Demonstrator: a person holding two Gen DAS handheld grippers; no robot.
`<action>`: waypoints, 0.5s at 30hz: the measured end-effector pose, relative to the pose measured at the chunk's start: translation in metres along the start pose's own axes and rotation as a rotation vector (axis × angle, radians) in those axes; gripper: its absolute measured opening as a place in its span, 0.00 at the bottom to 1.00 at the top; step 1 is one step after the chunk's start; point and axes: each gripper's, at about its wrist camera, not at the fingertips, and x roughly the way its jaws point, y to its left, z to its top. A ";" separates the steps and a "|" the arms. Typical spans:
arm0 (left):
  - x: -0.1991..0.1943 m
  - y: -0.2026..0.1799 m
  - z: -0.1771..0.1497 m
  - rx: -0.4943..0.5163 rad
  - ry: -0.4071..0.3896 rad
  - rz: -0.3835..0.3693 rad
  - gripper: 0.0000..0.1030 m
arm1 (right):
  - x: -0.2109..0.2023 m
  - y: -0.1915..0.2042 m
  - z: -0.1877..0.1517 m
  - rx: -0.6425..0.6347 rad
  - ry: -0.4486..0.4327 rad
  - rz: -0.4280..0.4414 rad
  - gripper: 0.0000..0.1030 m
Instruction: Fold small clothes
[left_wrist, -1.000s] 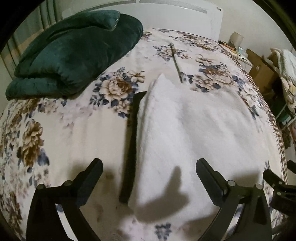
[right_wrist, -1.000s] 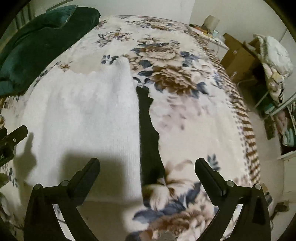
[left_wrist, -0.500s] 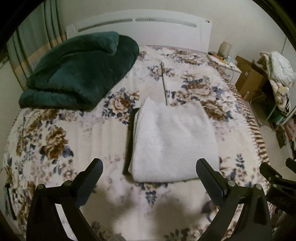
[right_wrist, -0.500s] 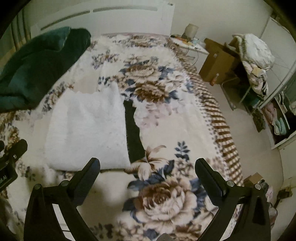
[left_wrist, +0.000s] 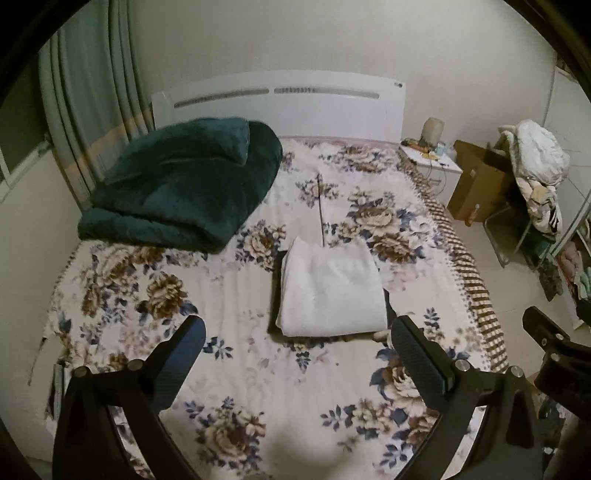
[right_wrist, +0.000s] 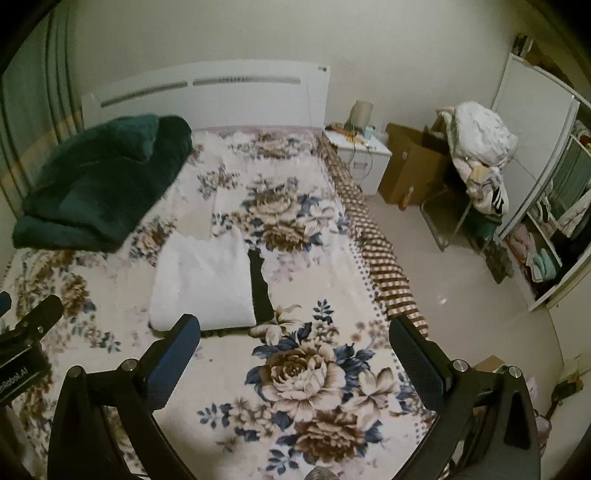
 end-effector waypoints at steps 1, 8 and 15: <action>-0.013 0.000 0.000 0.000 -0.009 -0.004 1.00 | -0.016 -0.002 0.000 0.002 -0.012 0.001 1.00; -0.093 0.000 -0.007 -0.016 -0.061 -0.018 1.00 | -0.122 -0.016 -0.007 -0.006 -0.102 0.005 1.00; -0.144 0.002 -0.014 -0.021 -0.095 -0.020 1.00 | -0.201 -0.025 -0.021 0.006 -0.152 0.040 1.00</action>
